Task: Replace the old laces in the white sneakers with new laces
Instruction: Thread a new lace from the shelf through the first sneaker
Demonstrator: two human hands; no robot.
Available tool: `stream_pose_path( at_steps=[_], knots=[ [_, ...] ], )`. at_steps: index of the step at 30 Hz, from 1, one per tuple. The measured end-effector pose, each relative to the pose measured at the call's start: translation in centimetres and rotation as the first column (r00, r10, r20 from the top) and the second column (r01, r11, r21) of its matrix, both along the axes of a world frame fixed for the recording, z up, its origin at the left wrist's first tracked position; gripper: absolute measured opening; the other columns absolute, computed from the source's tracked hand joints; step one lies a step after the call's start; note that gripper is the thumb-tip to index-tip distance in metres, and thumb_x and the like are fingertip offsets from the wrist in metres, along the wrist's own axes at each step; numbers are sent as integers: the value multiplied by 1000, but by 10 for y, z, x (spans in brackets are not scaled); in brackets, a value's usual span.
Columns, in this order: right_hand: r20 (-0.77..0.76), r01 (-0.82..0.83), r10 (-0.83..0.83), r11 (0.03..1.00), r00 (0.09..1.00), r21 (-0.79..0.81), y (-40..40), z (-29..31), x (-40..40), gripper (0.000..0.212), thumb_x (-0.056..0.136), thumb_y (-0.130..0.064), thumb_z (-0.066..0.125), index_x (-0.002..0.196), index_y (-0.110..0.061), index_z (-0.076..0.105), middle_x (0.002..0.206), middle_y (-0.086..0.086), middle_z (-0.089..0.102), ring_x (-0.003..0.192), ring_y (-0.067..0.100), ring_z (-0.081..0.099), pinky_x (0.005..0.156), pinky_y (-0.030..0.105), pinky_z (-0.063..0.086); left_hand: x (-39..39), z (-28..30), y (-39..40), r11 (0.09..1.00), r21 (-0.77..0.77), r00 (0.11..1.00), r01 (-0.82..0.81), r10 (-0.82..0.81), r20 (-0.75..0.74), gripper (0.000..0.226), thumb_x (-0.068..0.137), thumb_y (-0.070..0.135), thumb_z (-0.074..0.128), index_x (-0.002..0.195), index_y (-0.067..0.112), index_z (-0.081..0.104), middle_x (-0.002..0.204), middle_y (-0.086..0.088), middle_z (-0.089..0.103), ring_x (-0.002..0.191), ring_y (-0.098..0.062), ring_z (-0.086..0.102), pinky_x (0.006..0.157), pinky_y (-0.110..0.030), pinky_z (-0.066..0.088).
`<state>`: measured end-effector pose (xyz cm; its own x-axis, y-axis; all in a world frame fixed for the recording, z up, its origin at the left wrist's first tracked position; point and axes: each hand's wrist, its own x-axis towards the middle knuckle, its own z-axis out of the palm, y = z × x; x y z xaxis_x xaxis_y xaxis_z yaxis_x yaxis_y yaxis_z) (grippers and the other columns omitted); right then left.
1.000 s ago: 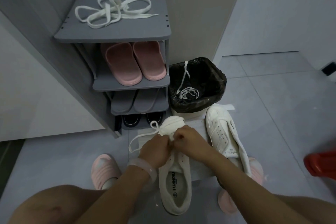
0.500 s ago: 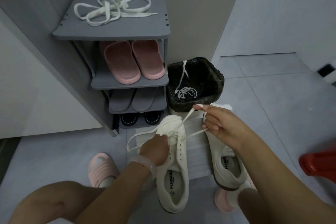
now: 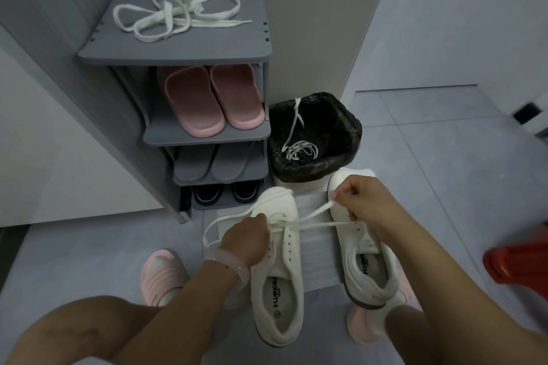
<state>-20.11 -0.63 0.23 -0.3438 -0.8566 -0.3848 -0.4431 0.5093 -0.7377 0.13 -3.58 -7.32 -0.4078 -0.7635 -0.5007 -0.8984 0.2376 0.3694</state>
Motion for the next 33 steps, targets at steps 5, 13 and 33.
stream_pose_path(
  at_steps=[5, 13, 33],
  knots=[
    [-48, -67, 73, 991, 996, 115, 3, 9, -5, 28, 91, -20, 58, 65, -10, 55, 58, 3, 57, 51, 12, 50, 50, 18, 39, 0, 0, -1, 1000, 11, 1000, 10, -10, 2, 17, 98, 16, 32, 100, 5, 44, 107, -16, 55, 97, -31, 54, 78, -38, 41],
    [724, 146, -325, 943, 609, 300, 2, 10, 9, 17, 96, -11, 46, 80, -12, 53, 43, -4, 40, 36, 5, 33, 45, 19, 41, 0, 0, -1, 1000, 8, 1000, 1, -1, 6, 19, 98, 17, 33, 102, 3, 45, 107, -17, 56, 97, -31, 55, 80, -39, 42],
    [-237, -491, 550, 829, 801, 268, 9, 14, 2, 13, 82, -23, 66, 88, -21, 54, 73, -11, 43, 71, 7, 43, 54, 14, 30, -1, -2, -5, 998, 51, 999, -38, 40, -25, 22, 98, 15, 33, 104, 1, 48, 111, -16, 55, 100, -31, 54, 81, -37, 41]
  ],
)
